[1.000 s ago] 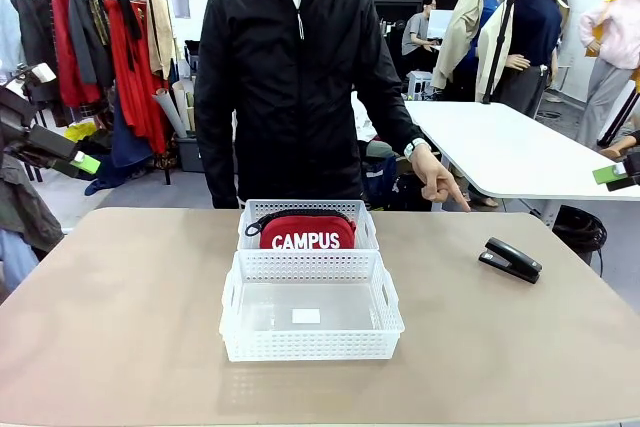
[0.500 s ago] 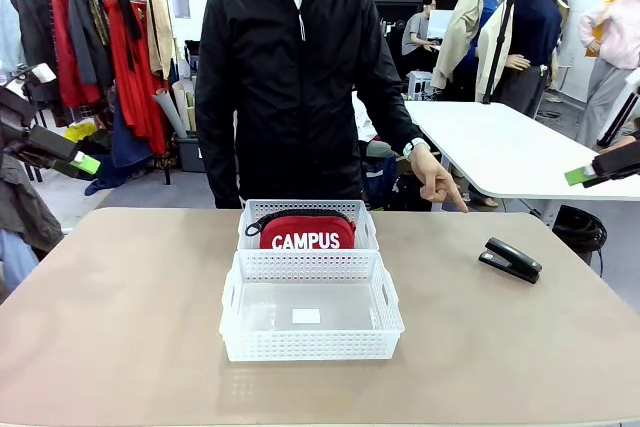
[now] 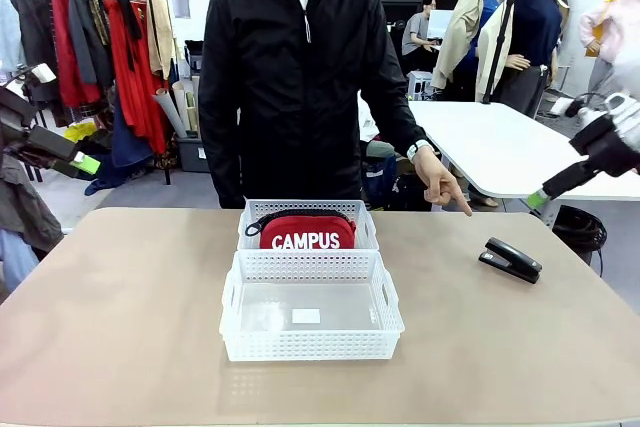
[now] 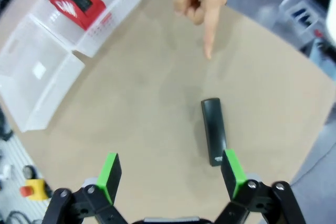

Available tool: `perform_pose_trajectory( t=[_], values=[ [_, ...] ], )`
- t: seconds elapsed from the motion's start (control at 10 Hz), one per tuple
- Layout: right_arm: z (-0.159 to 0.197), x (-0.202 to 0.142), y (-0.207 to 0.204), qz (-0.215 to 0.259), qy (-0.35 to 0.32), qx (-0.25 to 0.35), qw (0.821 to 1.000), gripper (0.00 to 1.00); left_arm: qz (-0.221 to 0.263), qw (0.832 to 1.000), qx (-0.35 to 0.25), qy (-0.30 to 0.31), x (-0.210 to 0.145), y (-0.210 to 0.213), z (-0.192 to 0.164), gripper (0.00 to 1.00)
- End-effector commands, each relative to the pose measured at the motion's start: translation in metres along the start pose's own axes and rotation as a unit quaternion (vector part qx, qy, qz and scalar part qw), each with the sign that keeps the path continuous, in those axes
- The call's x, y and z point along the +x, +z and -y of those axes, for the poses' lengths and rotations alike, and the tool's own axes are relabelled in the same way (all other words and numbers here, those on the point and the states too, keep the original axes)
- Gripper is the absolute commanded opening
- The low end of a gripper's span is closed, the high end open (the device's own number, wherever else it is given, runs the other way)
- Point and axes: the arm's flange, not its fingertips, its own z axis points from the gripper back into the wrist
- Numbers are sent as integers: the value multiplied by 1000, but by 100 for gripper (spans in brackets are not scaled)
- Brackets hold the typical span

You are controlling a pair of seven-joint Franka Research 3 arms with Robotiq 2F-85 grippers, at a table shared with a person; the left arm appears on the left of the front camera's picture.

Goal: Distribute items into two baskets.
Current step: Pick up the Stapler that the person points to.

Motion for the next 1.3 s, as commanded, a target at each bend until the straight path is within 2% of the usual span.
perform_pose_trajectory(
  t=[0.0,0.2,0.4,0.6,1.2],
  values=[
    [12,16,-16,-38,45,-13,998,100,3,1000,0,4,0,0,0,100],
    [22,25,-39,-74,91,-19,993,100,3,1000,0,4,0,0,0,100],
    [30,26,-58,-81,134,-30,987,100,3,1000,0,4,0,0,0,100],
    [36,24,-76,-118,172,-46,977,100,3,1000,0,4,0,0,0,100],
    [52,12,-113,-162,199,-25,966,100,3,1000,0,4,0,0,0,100]
  ],
)
